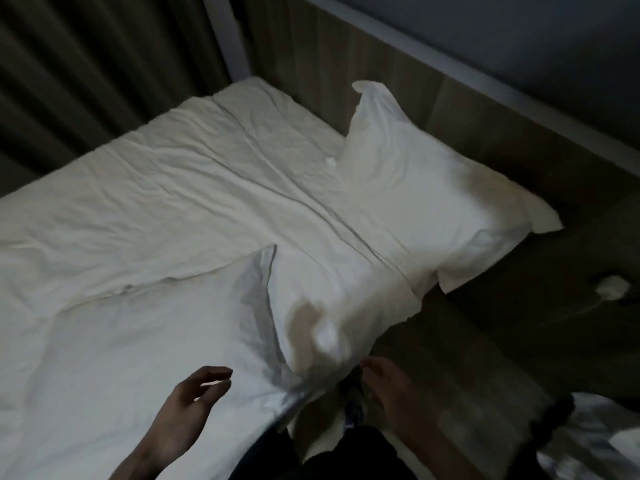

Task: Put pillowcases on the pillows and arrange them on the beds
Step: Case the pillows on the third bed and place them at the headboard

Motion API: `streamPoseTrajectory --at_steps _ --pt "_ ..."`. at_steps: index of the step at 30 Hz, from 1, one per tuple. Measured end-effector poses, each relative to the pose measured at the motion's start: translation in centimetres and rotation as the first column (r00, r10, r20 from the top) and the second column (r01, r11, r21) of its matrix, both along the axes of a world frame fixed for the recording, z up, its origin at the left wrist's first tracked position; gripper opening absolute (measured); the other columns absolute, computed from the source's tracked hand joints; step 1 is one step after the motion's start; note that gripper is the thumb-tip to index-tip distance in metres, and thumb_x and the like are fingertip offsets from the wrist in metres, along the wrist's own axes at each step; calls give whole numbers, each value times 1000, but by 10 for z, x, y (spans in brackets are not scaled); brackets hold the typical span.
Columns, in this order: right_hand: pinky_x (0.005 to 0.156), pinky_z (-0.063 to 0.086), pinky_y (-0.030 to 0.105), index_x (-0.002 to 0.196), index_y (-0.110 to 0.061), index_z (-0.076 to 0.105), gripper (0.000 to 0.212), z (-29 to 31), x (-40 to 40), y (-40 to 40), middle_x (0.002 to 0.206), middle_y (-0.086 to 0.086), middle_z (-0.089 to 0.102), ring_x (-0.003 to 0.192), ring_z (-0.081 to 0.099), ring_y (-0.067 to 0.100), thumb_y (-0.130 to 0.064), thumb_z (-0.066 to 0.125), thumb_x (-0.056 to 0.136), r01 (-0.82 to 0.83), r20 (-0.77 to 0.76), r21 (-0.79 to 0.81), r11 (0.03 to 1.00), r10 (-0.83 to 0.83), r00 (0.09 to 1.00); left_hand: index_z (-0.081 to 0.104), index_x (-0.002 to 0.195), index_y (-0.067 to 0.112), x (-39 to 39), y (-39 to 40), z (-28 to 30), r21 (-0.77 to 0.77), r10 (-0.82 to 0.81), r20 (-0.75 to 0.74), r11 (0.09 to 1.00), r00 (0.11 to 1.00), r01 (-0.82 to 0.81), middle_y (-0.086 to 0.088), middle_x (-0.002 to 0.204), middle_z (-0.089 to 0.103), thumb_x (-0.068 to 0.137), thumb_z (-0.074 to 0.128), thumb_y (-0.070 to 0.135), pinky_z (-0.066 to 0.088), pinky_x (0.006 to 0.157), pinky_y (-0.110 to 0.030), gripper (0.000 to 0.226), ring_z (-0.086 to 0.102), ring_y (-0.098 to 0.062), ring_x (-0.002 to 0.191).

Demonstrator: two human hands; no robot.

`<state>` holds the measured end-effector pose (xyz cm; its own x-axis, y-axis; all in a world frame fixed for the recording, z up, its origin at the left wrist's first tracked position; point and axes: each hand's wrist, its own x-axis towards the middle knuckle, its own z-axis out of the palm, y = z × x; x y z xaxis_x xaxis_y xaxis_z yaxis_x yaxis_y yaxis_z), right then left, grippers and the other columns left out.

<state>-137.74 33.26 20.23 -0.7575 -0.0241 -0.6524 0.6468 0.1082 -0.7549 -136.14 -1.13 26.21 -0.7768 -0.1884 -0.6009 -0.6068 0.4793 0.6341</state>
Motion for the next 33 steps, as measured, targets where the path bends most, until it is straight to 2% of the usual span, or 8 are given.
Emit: streamPoseTrajectory --at_steps 7,11,14,18,20,23,25,33 --pt "93 56 33 113 -41 71 25 2 34 -81 109 -16 75 104 71 4 -47 65 90 -10 -52 -23 1000 9 999 75 104 45 45 -67 2 26 104 -51 994 993 -103 18 108 76 91 73 33 51 101 -46 18 69 -8 107" --pt "91 58 38 110 -41 73 47 -3 69 -148 108 -1 76 101 73 17 -68 71 72 12 -98 14 1000 -11 995 75 103 46 84 -127 -10 74 118 -44 991 992 -114 8 99 79 96 69 20 48 91 -30 27 69 3 97" --pt "93 58 43 111 -39 73 55 -14 97 -196 117 7 71 101 73 19 -73 73 68 55 -126 50 997 -48 991 75 107 43 111 -182 -24 132 118 -25 985 993 -113 5 101 79 98 68 20 48 92 -30 26 69 5 95" --pt "100 54 43 119 -36 71 75 -25 130 -258 123 -5 71 111 69 13 -85 70 62 26 -80 67 997 -21 997 75 104 44 138 -258 -43 151 141 6 978 990 -140 7 99 79 99 67 16 49 91 -34 29 69 2 92" --pt "99 53 40 121 -37 69 68 -24 142 -281 120 -9 73 113 69 10 -80 71 69 9 -44 63 998 -6 999 74 101 45 143 -293 -50 138 151 15 979 988 -152 10 97 79 99 66 15 49 89 -33 31 69 2 89" --pt "93 55 29 117 -31 69 21 -26 141 -308 109 -13 76 105 71 5 -26 68 97 37 -43 108 993 -33 999 76 101 40 137 -338 -66 96 150 3 984 989 -150 17 95 78 98 68 15 52 86 -35 27 70 3 89" --pt "82 55 18 115 -28 69 25 -33 131 -319 101 -13 76 95 71 3 -9 62 99 41 -53 134 990 -34 998 76 103 33 128 -363 -83 89 176 -22 981 984 -173 17 99 78 96 71 17 53 86 -37 18 71 -3 96" --pt "100 56 49 109 -39 70 20 -119 59 -343 106 -18 74 106 68 9 -23 67 97 45 -26 198 979 -41 999 73 111 23 81 -412 -156 40 307 45 950 951 -308 3 119 73 95 70 23 52 98 -48 16 67 -25 114"
